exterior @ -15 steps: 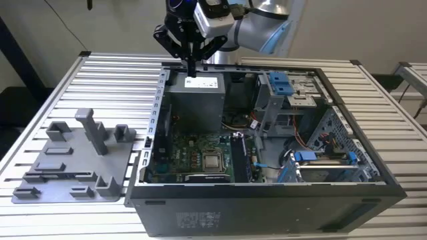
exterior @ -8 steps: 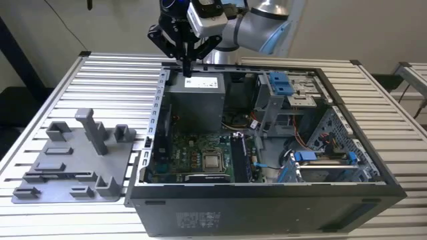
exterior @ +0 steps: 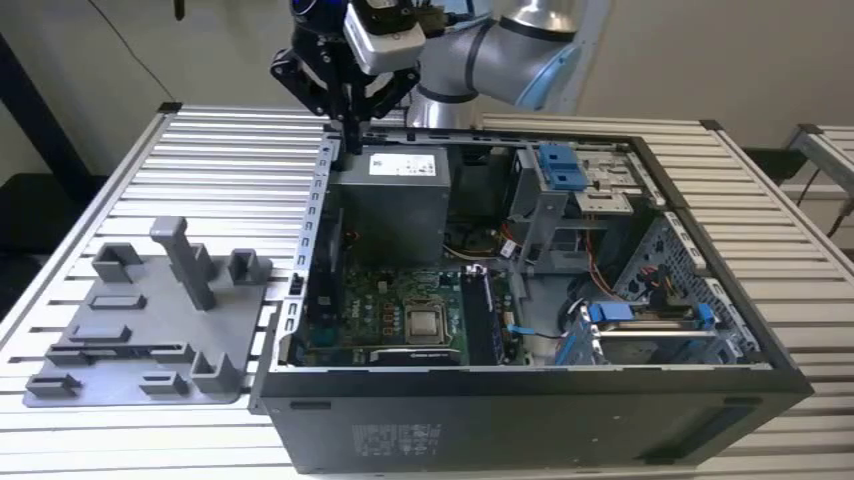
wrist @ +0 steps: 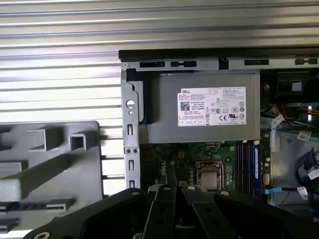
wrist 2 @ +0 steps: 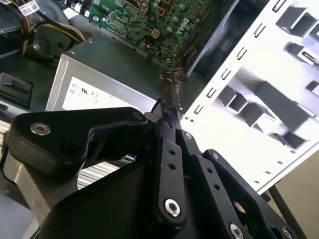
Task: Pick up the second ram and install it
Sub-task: 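Reach for the second ram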
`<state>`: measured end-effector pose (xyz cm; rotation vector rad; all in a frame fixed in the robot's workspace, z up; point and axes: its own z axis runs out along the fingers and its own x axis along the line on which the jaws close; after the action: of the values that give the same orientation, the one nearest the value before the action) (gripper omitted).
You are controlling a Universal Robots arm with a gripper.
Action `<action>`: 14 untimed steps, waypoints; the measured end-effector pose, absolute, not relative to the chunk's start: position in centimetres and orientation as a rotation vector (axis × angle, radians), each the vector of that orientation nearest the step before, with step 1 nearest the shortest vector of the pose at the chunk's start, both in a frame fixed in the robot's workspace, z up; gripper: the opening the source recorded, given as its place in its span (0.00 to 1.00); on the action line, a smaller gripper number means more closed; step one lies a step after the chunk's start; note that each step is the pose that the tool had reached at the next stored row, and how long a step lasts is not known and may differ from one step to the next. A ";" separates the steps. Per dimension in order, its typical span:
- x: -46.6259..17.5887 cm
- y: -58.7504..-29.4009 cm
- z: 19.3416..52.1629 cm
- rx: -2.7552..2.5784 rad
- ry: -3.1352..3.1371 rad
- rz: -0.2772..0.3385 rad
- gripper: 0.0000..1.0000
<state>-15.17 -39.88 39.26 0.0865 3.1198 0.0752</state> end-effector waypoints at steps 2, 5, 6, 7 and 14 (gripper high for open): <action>-15.7 -39.9 39.3 0.082 3.120 0.075 0.11; -16.6 -39.9 39.3 0.072 3.120 0.075 0.11; -16.8 -39.9 39.3 0.069 3.120 0.075 0.11; -17.1 -39.9 39.3 0.067 3.121 0.075 0.11; -19.1 -39.9 39.3 0.048 3.121 0.076 0.11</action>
<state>-19.11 -39.88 39.26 0.0479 3.1212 0.0756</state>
